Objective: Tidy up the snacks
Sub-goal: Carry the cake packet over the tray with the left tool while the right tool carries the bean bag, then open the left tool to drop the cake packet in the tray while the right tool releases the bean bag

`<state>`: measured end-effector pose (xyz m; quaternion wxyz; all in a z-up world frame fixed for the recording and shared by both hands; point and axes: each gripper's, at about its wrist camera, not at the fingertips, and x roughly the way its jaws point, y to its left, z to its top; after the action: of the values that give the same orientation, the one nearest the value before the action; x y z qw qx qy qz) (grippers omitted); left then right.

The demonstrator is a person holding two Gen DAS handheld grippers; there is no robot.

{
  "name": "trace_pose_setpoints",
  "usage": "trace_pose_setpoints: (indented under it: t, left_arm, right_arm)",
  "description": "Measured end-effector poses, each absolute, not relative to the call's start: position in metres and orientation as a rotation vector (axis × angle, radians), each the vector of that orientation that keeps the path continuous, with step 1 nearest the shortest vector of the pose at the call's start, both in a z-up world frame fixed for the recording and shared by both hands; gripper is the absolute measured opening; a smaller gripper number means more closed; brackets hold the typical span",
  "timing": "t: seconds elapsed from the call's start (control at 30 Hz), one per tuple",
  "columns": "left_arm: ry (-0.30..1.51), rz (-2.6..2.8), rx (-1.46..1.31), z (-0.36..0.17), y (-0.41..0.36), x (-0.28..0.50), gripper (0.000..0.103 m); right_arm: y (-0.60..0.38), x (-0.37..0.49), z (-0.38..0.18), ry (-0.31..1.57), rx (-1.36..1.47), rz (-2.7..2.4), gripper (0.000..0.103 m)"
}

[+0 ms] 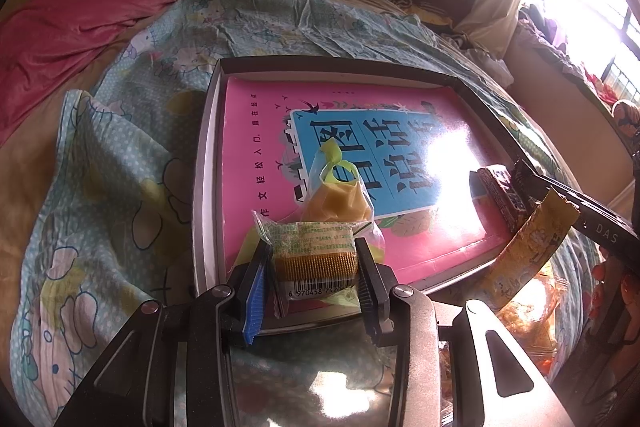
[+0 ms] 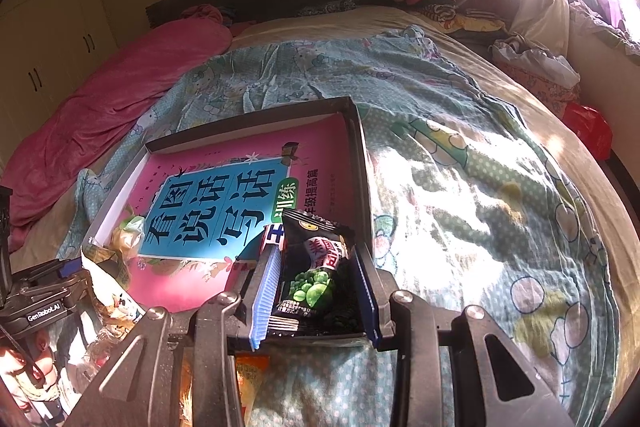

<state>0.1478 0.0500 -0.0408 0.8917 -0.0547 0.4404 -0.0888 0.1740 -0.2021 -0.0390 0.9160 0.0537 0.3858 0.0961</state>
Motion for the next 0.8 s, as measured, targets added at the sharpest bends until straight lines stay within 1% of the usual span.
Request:
trace_pose_setpoints:
  t: [0.37, 0.5, 0.7, 0.8]
  left_arm:
    - [0.916, -0.185, -0.119, -0.040, 0.052, 0.146, 0.041]
    - [0.917, -0.186, -0.115, -0.039, 0.052, 0.146, 0.043]
    - [0.915, -0.189, -0.103, -0.038, 0.050, 0.144, 0.044]
    - [0.910, -0.194, -0.106, -0.036, 0.050, 0.144, 0.047]
  right_arm:
    - [-0.202, 0.166, -0.039, 0.800, 0.110, 0.202, 0.037]
    - [-0.200, 0.163, -0.038, 0.802, 0.110, 0.206, 0.037]
    - [-0.200, 0.161, -0.036, 0.798, 0.116, 0.210, 0.038]
    - [-0.200, 0.160, -0.035, 0.796, 0.118, 0.208, 0.039]
